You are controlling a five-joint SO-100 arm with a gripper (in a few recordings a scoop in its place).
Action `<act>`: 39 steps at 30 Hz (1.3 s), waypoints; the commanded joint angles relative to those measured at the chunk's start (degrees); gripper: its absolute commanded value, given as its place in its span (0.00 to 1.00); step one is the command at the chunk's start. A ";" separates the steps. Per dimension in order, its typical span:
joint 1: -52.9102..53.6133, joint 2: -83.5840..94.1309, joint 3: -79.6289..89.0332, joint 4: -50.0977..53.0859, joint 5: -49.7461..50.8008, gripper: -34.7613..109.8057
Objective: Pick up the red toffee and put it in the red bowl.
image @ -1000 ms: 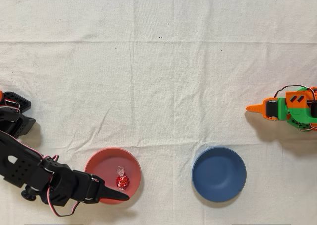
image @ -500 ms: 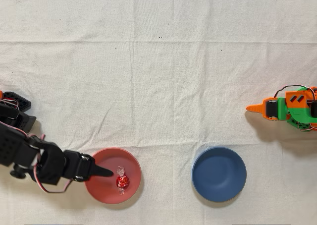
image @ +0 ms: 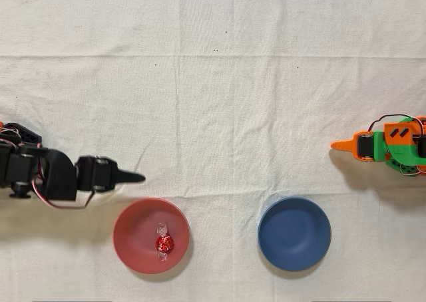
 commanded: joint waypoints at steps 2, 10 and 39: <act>-3.08 14.15 7.29 -0.70 -2.46 0.24; -5.89 20.48 10.02 4.92 0.79 0.24; -6.06 34.37 20.65 13.10 8.17 0.24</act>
